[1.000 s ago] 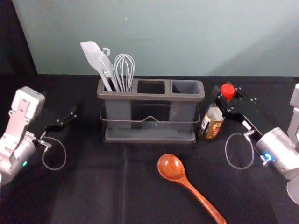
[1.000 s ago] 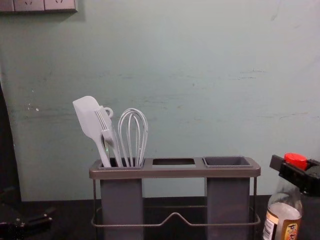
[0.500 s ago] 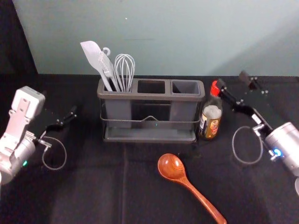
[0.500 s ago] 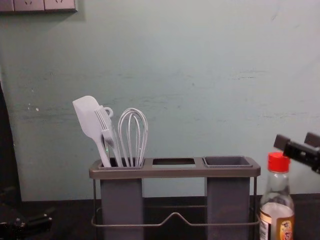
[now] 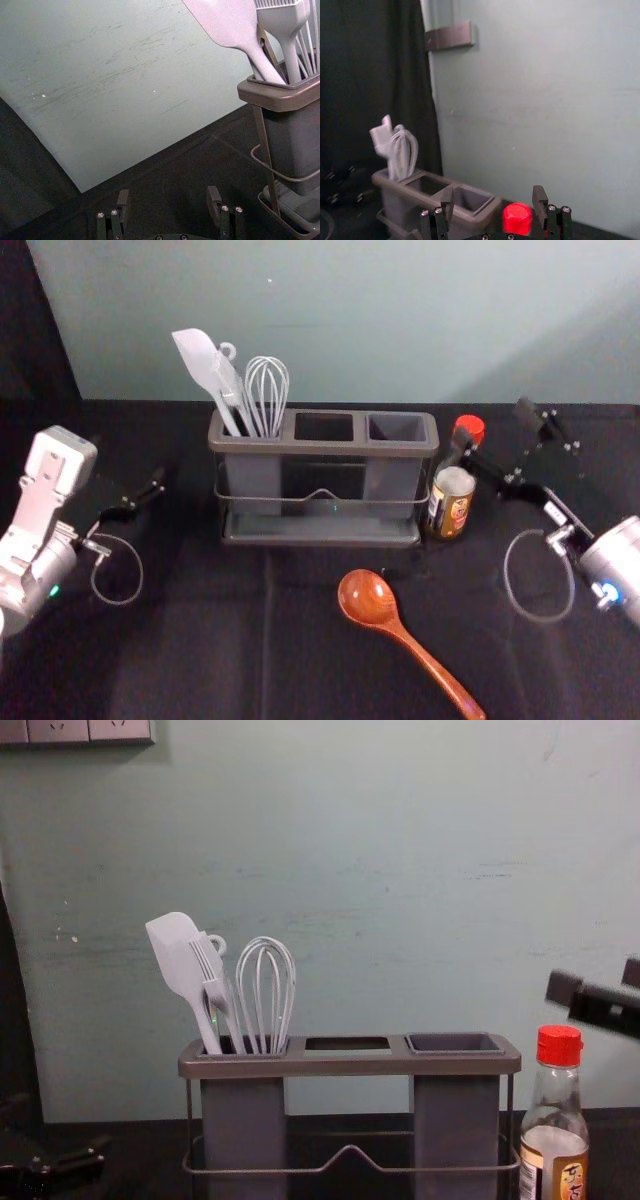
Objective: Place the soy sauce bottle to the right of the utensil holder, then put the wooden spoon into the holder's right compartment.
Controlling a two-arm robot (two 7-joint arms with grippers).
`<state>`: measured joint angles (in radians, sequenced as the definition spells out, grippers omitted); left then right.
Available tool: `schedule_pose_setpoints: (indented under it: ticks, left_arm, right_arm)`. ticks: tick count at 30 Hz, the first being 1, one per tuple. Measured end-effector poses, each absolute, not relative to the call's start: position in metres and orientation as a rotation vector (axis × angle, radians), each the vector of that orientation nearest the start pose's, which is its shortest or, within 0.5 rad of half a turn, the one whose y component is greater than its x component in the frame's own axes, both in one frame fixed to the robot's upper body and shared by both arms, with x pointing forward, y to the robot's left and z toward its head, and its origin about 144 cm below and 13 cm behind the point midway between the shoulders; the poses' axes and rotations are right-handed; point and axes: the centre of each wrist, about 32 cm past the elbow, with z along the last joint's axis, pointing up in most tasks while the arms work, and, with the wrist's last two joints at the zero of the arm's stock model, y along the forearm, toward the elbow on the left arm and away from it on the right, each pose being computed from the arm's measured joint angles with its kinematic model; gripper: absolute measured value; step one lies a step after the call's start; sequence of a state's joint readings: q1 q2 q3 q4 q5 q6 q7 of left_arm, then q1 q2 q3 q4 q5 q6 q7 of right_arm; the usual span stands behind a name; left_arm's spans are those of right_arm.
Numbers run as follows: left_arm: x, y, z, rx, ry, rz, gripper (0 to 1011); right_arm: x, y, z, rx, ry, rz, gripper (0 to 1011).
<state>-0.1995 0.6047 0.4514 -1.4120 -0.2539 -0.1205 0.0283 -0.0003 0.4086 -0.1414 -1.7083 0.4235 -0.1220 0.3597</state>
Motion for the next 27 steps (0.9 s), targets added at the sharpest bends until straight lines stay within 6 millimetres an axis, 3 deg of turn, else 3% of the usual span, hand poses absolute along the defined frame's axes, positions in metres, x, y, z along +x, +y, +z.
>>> schedule_pose_setpoints:
  ticks: [12,20,27]
  left_arm:
    - [0.489,0.310,1.140,0.304,-0.285,1.248,1000]
    - [0.489,0.310,1.140,0.304,-0.285,1.248,1000]
    - [0.489,0.310,1.140,0.304,-0.285,1.248,1000]
  right_arm:
    - [0.415,-0.249,1.176,-0.049,-0.040,-0.965,1000]
    - [0.411,-0.231,1.156,-0.119,0.024,-0.922,1000]
    - [0.412,-0.228,1.150,-0.118,0.019,-0.911,1000]
